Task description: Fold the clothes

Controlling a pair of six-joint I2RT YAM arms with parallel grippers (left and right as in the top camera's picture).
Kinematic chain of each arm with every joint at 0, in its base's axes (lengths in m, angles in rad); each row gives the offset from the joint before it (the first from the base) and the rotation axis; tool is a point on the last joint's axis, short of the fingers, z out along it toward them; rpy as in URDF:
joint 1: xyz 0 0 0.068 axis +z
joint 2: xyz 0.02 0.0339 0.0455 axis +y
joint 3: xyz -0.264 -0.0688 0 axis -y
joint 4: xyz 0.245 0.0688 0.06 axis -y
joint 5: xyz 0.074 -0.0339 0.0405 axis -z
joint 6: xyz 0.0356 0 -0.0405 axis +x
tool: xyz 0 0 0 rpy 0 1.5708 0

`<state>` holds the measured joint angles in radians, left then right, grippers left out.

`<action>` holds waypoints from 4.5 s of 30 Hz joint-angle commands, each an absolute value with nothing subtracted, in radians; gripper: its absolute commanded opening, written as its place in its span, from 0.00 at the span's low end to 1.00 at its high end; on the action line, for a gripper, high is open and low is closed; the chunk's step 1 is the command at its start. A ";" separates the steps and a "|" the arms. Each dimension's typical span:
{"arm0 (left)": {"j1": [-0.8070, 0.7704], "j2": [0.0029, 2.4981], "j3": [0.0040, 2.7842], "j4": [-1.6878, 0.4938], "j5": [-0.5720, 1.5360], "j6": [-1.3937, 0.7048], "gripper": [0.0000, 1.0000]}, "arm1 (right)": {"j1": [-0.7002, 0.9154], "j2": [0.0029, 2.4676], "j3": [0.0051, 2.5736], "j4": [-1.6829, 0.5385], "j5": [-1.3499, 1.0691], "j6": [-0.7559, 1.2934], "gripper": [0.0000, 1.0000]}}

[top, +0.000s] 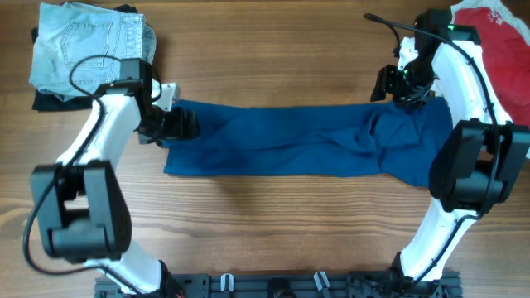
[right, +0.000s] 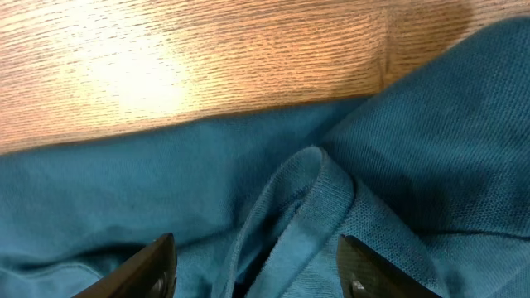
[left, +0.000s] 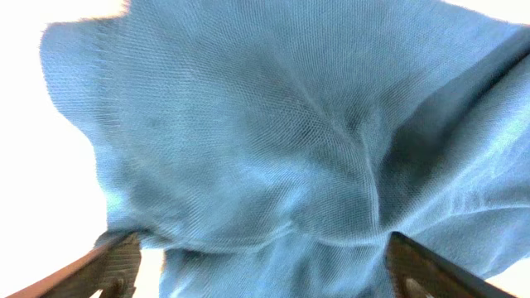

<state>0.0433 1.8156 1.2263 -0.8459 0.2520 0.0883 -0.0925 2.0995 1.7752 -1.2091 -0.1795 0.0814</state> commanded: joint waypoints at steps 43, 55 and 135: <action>-0.023 2.076 1.195 -0.803 0.412 0.180 0.74 | -0.086 2.068 1.769 -1.239 -0.193 0.055 0.63; -0.006 2.074 1.195 -0.793 0.233 0.080 0.04 | -0.086 2.068 1.769 -1.248 -0.193 0.053 0.63; -0.459 1.729 1.473 -0.801 0.224 -0.239 1.00 | -0.066 2.023 1.359 -1.029 -0.558 0.003 0.04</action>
